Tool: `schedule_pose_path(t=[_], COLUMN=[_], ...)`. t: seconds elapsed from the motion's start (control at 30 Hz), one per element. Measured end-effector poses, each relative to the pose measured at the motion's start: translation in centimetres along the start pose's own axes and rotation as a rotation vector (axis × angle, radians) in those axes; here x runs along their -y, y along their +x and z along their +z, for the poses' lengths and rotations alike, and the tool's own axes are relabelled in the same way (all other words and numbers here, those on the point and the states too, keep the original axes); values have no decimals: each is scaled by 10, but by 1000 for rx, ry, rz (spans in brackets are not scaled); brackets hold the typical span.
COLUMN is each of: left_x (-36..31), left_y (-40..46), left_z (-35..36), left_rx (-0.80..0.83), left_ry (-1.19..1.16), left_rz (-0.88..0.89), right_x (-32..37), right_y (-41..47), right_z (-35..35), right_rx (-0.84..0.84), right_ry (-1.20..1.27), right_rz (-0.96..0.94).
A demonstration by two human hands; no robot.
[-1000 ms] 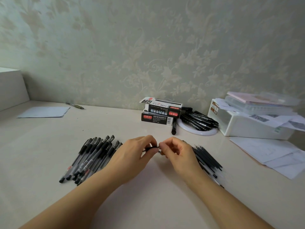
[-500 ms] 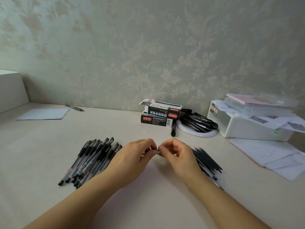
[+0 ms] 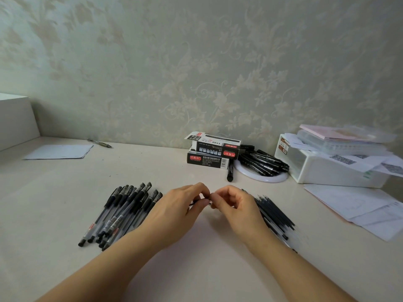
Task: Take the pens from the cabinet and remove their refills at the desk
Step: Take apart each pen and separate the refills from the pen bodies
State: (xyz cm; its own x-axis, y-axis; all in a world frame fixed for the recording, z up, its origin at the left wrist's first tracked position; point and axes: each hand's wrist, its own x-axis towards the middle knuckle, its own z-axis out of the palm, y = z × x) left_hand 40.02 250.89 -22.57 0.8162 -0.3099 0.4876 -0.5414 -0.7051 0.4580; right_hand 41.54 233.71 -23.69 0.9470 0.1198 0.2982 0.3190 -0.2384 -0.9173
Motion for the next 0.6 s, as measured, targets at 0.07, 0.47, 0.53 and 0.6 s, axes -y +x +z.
schedule_pose_path(t=[0.07, 0.47, 0.53, 0.6], left_x=[0, 0, 0, 0], left_y=[0, 0, 0, -1], left_z=[0, -4, -4, -4], left_rx=[-3, -21, -22, -26], left_ry=[0, 27, 35, 33], left_rz=[2, -101, -107, -109], right_x=[0, 4, 4, 3], right_y=[0, -3, -5, -6], right_z=[-1, -12, -11, -11], right_rx=[-12, -21, 58, 125], right_ry=[72, -301, -447, -588], right_rz=[19, -137, -186, -251])
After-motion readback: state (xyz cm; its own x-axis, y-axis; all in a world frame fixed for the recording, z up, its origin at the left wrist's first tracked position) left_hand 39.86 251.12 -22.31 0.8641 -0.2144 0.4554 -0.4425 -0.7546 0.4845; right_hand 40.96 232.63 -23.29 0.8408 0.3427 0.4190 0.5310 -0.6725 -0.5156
